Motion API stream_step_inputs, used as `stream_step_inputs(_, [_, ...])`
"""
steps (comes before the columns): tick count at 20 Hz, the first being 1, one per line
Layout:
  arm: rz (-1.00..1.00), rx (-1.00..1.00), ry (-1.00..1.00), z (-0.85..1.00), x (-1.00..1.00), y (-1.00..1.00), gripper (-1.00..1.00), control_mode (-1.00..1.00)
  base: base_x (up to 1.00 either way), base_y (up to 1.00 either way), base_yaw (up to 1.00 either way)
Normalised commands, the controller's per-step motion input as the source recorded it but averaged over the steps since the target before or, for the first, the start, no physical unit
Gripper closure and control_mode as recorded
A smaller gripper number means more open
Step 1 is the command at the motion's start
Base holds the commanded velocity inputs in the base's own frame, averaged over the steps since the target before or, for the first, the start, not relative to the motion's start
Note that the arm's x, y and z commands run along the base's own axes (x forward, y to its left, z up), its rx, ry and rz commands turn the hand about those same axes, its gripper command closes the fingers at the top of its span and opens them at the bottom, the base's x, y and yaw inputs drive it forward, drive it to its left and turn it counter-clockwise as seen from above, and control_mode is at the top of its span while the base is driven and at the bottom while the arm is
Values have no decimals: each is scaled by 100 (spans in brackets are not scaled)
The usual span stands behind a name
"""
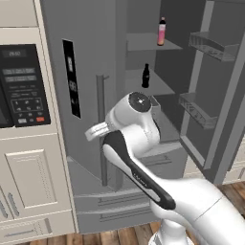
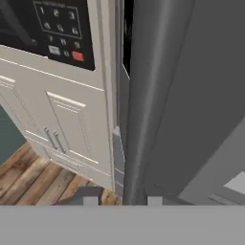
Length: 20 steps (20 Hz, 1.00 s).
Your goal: Open the fridge, grab two sodas, and place both sodas inside the bowl with ice on the dining counter.
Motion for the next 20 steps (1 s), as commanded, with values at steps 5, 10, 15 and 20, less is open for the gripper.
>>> stream_step_inputs(5, [-3, 6, -4, 18, -85, -70, -100, -100, 0, 0, 0])
stream_step_inputs(10, [-5, 14, 0, 29, -34, -100, -100, -100, 0, 0, 0])
stream_step_inputs(15, [-3, 21, 0, 15, 8, -79, -100, -100, 0, 0, 0])
stream_step_inputs(20, [0, 29, 4, 28, 52, -22, -100, -100, 0, 0, 0])
